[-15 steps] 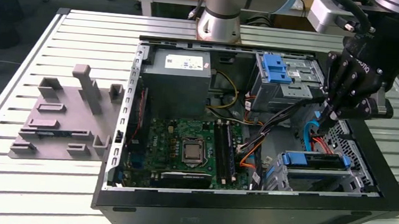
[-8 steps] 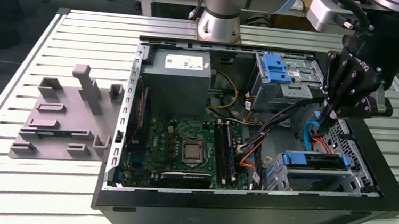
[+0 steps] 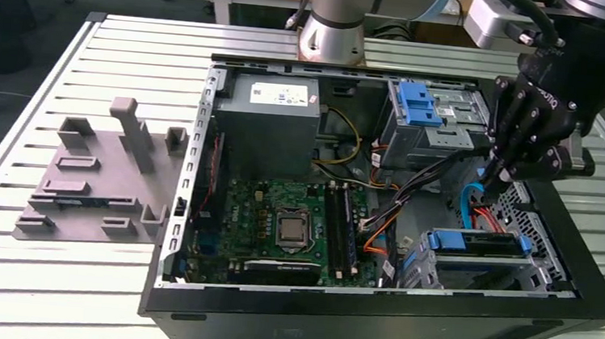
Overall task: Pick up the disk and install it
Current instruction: 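Insert the second disk wire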
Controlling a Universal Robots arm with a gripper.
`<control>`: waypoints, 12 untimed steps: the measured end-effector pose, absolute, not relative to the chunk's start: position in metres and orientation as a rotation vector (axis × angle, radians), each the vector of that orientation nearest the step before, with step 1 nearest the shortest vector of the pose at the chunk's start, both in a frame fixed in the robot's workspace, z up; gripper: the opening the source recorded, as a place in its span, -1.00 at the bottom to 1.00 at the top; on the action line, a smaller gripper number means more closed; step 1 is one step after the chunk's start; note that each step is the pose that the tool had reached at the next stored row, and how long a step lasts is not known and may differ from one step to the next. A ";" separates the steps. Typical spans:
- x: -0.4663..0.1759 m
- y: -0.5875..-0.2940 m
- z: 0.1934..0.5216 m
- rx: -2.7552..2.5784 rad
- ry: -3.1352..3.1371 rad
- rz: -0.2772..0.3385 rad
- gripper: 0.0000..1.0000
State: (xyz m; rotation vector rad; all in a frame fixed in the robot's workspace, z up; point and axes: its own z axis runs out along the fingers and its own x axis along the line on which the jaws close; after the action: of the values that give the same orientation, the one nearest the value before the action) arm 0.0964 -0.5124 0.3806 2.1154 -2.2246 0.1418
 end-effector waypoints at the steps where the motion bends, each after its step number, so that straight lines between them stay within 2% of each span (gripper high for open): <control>1: 0.096 -0.512 0.380 2.115 -2.225 0.142 -0.65; 3: 0.096 -0.512 0.379 2.115 -2.225 0.142 -0.62; 4: 0.096 -0.512 0.378 2.116 -2.225 0.142 -0.50; 12: 0.096 -0.515 0.372 2.115 -2.225 0.142 -0.50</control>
State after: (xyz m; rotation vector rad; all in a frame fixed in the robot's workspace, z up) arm 0.0963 -0.5151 0.3722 2.1153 -2.2247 0.1419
